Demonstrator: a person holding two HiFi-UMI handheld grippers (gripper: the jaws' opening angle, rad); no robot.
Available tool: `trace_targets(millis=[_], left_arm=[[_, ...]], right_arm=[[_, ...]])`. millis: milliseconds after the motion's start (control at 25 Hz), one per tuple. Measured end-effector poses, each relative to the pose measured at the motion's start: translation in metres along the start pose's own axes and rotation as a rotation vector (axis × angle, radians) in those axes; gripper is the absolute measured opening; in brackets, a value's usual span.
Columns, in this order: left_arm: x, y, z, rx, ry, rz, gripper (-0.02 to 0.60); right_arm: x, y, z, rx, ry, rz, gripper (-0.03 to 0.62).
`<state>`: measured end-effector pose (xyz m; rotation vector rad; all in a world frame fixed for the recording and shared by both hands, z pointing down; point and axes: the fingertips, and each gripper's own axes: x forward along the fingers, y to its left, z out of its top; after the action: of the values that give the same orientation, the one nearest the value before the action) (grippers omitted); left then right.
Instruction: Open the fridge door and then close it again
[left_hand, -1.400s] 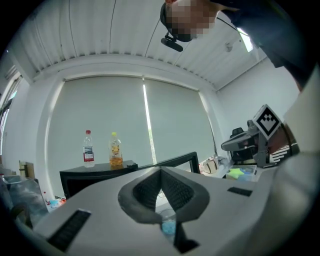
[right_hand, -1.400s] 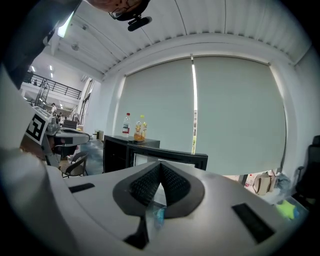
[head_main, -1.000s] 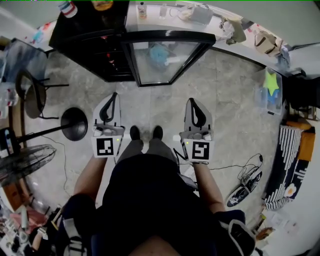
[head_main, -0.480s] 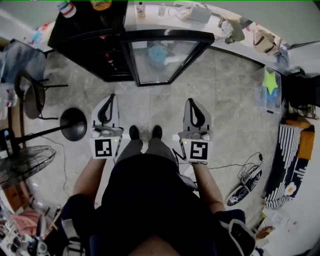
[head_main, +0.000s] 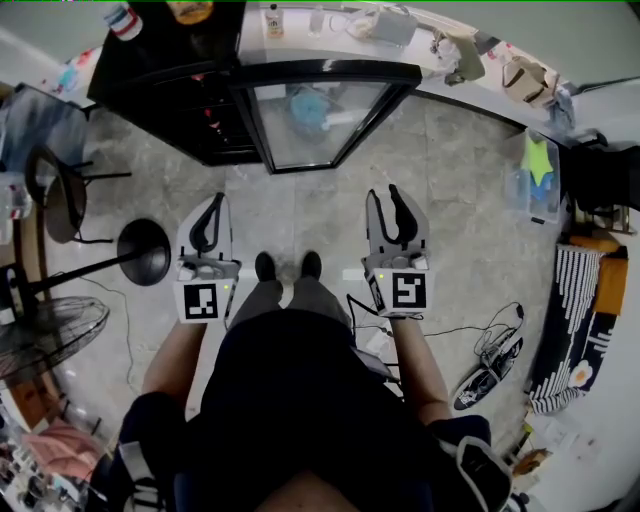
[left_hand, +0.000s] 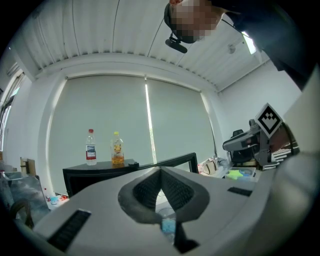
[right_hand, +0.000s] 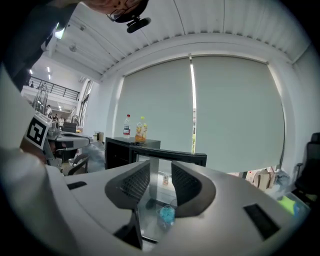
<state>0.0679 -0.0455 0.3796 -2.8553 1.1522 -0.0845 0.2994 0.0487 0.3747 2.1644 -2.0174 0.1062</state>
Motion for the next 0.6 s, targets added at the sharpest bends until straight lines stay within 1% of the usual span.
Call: trace_targets(millis=[80,160,280,360,520,600], left_arm=[[0.000,-0.001,-0.001,0.003,0.003,-0.002,0.023],[0.001,-0.001,0.000,0.008,0.005,-0.004,0.023],[0.002,-0.002,0.000,0.013,0.008,-0.007,0.023],[0.004,-0.003,-0.001,0.013,0.012,-0.008,0.023],[0.005,-0.005,-0.003,0.019,0.025,-0.005,0.023],[0.006,-0.006,-0.002,0.022,0.023,-0.003,0.023]], right_arm=[[0.003,-0.006,0.000,0.024,-0.012,0.014,0.202],[0.007,-0.015,-0.002,0.030,-0.016,0.022,0.243],[0.018,-0.026,-0.008,0.041,-0.013,0.071,0.262],[0.027,-0.036,-0.012,0.049,-0.014,0.109,0.262],[0.048,-0.060,-0.023,0.030,0.011,0.133,0.272],[0.059,-0.073,-0.024,0.017,-0.011,0.139,0.272]])
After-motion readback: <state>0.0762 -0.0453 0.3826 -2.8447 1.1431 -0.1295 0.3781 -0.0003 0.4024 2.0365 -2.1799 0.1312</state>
